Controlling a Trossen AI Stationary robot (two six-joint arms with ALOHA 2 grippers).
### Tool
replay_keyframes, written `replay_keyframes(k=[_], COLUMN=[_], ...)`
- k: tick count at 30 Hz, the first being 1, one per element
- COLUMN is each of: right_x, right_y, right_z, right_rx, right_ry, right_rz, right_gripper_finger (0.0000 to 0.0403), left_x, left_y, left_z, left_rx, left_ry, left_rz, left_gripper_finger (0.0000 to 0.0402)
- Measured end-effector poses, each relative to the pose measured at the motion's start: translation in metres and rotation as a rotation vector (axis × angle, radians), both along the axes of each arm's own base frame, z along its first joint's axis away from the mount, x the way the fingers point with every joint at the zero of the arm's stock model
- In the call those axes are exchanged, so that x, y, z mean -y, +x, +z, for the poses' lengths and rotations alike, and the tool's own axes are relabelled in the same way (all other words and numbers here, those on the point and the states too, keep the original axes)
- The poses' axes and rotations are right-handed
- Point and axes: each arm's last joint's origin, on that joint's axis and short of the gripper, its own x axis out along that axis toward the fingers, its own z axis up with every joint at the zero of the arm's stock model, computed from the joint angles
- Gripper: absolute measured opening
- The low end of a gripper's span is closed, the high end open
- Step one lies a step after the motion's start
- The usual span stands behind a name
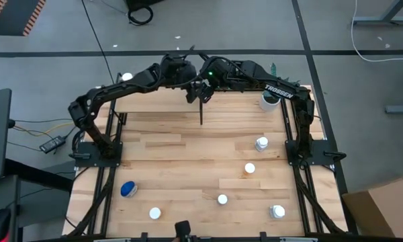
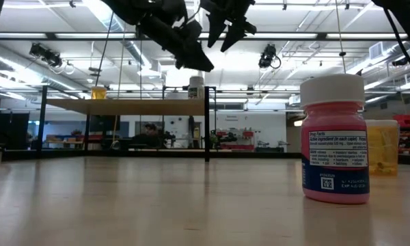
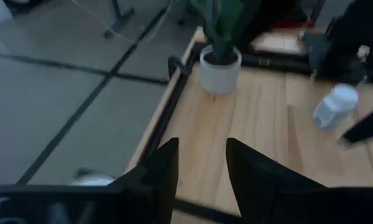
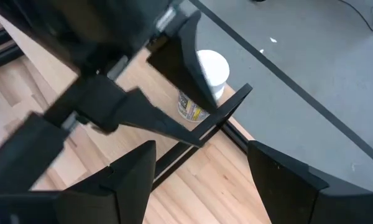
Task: Pick and place medicine bottles onto shelf by color
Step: Put the white pill bottle on the shelf
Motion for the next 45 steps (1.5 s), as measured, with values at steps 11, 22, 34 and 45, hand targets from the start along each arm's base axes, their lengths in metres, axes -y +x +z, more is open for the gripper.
replay_keyframes(k=[11, 22, 34, 45], right_x=[-0.001, -0.001, -0.001, -0.004], right_y=[0.000, 0.000, 0.000, -0.010], right_z=[-0.001, -0.001, -0.001, 0.013], right_rx=[-0.003, -0.004, -0.004, 0.027], right_ry=[0.007, 0.007, 0.007, -0.018], right_rz=[-0.004, -0.003, -0.003, 0.013], right_gripper_finger=[0.0261, 0.0261, 0.0261, 0.0261], left_x=[-0.004, -0.005, -0.003, 0.003], left_y=[0.002, -0.004, -0.009, -0.014], left_z=[-0.007, -0.014, -0.022, -0.004], left_rx=[-0.043, -0.119, -0.220, -0.140], left_ry=[0.038, 0.002, -0.028, -0.054], left_rz=[0.031, 0.051, 0.097, 0.141], left_gripper_finger=[0.0139, 0.0123, 0.0120, 0.0111])
